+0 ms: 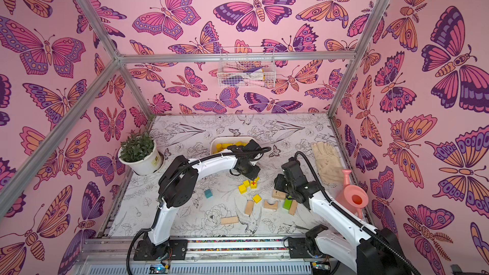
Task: Pick out the yellow building blocks
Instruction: Pick up the building block from the center of the board.
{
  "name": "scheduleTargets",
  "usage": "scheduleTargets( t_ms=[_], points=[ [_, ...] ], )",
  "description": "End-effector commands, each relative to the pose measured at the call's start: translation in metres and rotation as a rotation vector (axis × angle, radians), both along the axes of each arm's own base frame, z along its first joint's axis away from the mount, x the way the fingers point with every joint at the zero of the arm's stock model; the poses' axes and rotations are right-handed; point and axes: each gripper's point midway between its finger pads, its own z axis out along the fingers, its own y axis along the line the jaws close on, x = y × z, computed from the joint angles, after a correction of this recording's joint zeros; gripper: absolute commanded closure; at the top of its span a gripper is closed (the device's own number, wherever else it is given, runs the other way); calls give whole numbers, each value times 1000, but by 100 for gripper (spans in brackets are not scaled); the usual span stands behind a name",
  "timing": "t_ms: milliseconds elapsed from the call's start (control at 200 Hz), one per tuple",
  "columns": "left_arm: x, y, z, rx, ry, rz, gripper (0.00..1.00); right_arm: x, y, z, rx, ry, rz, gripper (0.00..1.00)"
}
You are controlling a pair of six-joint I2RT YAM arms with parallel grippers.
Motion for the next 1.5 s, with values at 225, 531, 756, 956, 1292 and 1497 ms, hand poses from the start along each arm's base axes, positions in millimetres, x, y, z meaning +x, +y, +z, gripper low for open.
scheduleTargets(
  t_ms=[225,531,756,956,1292,1497],
  points=[
    [-8,-15,-7,26,13,-40,32,-1,-4,1,13,-5,-13,59],
    [-15,-8,-12,70,3,-70,30,-2,-5,2,19,-13,-18,59],
    [-19,-1,-17,116,0,-84,31,-2,-7,2,25,-12,-26,58],
    [-22,-1,-23,143,13,-101,31,-2,-7,1,30,-12,-28,58],
    [-22,-1,-22,151,12,-104,42,-2,-8,0,34,-8,-32,58],
    [-22,-2,-16,136,-2,-99,45,-2,-9,0,35,-6,-33,58]
  ],
)
